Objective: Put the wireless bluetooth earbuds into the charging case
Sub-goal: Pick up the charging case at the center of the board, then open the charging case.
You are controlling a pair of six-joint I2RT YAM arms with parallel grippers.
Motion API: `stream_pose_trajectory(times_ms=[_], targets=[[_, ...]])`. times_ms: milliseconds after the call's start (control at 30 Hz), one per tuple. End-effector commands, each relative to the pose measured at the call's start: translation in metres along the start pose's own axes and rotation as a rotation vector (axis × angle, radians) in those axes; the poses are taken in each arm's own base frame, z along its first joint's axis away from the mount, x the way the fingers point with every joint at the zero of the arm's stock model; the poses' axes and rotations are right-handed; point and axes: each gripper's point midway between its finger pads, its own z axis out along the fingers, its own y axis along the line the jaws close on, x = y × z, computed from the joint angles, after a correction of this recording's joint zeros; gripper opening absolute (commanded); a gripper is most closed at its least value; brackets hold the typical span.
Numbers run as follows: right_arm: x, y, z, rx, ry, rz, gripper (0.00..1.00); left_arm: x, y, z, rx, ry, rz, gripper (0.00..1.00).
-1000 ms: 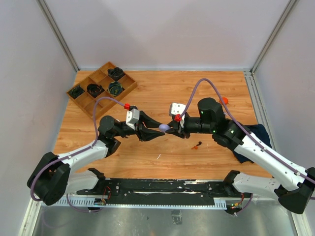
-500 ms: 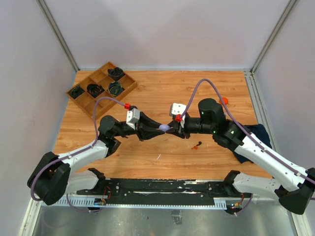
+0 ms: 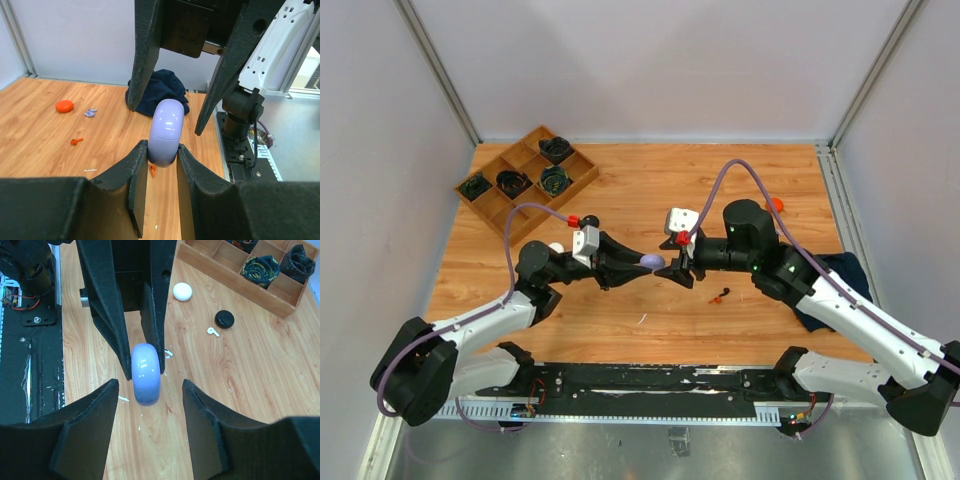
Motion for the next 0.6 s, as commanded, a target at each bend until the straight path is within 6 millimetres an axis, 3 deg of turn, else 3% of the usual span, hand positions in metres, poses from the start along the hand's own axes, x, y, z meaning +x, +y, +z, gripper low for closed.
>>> stream_pose_trajectory(times_ms=[0, 567], targets=[[-0.011, -0.007, 0.0, 0.017, -0.034, -0.015, 0.57, -0.012, -0.001, -0.003, -0.033, -0.043, 0.06, 0.03], [-0.019, -0.023, 0.003, 0.091, -0.057, -0.016, 0.6, -0.011, -0.008, -0.011, -0.036, -0.051, 0.094, 0.0]])
